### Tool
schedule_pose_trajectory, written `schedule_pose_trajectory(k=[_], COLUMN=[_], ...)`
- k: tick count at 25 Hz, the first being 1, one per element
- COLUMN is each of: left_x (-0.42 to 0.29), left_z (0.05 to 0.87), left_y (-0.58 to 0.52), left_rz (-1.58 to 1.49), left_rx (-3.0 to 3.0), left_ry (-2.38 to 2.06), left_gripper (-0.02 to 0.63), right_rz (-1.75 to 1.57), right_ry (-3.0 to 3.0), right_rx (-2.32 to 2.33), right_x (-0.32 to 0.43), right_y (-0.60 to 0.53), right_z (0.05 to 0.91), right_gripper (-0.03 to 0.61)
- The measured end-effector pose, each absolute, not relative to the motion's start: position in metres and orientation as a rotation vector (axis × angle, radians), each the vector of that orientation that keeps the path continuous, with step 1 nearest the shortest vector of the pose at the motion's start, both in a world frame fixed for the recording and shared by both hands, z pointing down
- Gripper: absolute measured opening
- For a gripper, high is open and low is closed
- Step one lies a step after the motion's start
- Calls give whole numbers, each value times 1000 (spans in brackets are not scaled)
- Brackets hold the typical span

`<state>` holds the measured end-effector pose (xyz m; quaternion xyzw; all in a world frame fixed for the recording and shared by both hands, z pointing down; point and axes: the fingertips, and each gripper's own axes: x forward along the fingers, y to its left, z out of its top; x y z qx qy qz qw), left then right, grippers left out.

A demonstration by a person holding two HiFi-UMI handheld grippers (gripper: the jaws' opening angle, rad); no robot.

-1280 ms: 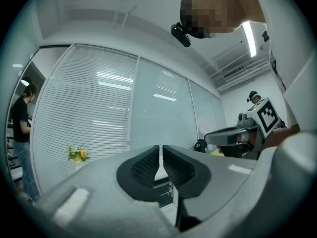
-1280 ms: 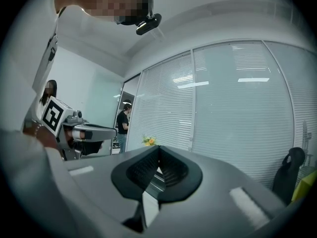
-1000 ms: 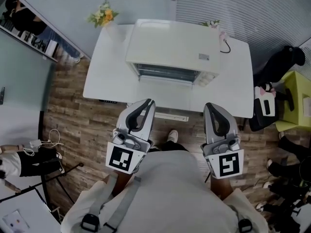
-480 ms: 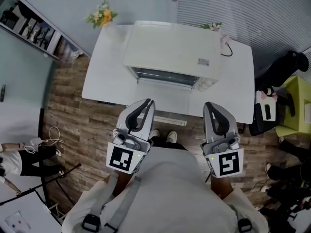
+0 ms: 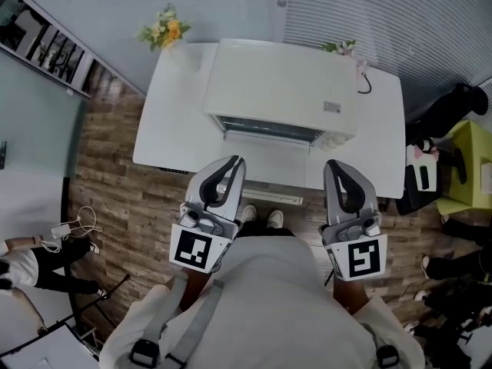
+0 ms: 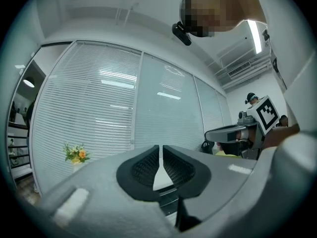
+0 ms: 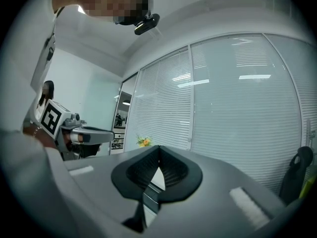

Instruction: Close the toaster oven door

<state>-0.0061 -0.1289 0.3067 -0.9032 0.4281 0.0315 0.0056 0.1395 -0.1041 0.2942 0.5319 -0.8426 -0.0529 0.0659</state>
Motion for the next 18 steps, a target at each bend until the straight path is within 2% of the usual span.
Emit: schedule_pose_trajectory(k=[18], left_x=[-38], left_z=[370], left_y=[-138], left_rz=[-4], left_rx=[-2888], left_ry=[1418], left_gripper=[31], right_rz=[-169], right_ry=[-2518], right_rx=[1620], right_x=[123], right_y=[-108], right_z=[291], right_gripper=[5])
